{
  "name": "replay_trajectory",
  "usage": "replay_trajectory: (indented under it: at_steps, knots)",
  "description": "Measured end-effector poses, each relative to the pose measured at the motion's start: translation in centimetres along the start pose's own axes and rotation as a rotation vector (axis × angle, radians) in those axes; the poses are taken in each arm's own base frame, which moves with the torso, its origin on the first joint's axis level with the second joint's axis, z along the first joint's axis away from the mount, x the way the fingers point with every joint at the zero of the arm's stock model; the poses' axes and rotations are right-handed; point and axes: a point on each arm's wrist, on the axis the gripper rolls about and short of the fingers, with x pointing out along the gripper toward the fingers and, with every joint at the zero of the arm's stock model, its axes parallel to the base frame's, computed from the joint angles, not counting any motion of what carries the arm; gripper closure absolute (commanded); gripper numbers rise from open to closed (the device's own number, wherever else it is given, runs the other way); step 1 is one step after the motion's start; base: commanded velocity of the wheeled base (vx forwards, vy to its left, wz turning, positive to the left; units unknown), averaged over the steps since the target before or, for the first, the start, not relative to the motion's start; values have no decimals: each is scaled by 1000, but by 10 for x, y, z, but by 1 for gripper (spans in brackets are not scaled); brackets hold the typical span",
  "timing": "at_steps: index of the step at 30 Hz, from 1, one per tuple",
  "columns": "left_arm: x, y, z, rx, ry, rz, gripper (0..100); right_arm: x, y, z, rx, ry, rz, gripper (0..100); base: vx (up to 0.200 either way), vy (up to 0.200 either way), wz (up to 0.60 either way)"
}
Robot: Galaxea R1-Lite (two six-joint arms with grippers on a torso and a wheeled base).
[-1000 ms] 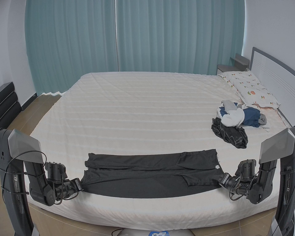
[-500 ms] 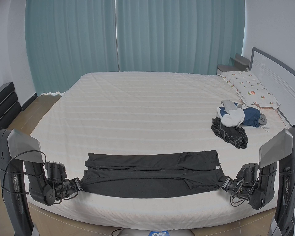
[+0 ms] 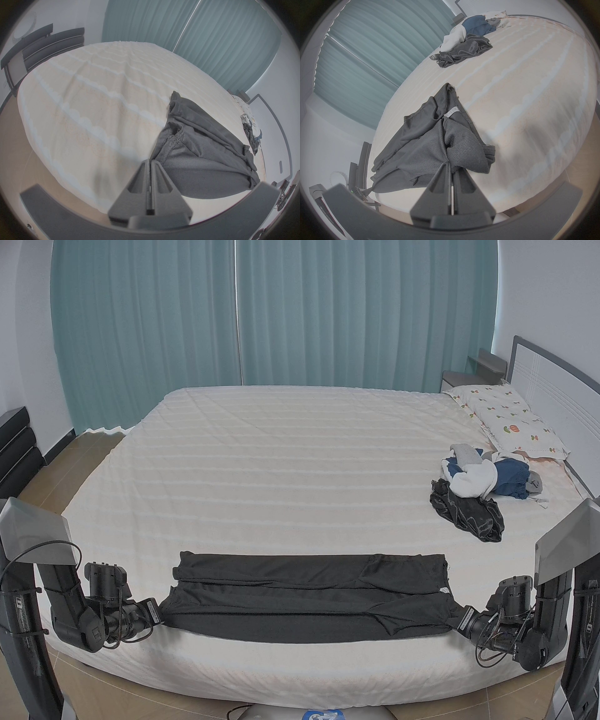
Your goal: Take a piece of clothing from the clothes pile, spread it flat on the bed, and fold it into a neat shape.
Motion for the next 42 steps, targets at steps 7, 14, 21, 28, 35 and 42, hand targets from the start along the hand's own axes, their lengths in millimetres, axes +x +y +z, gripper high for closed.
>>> replay_trajectory:
  at_steps: [7, 14, 21, 28, 35, 42]
  knots:
    - [-2, 1, 5, -4, -17, 2, 100, -1, -1, -2, -4, 9, -4, 100, 0, 0, 0]
    - [-5, 1, -2, 16, 10, 5, 0, 3, -2, -1, -7, 11, -3, 0, 0, 0, 0]
    - [-15, -3, 1, 39, 10, 0, 0, -5, -1, 15, -14, -57, 17, 0, 0, 0, 0]
    - [-10, -15, 31, 9, -69, -41, 0, -12, -4, 39, -23, -159, 28, 0, 0, 0, 0]
    - [5, -33, 68, -13, -58, -79, 0, -12, -13, 49, 10, -173, 38, 0, 0, 0, 0]
    - [28, -50, 92, -114, -60, -143, 0, -7, -24, 51, 92, -151, 55, 0, 86, 0, 0]
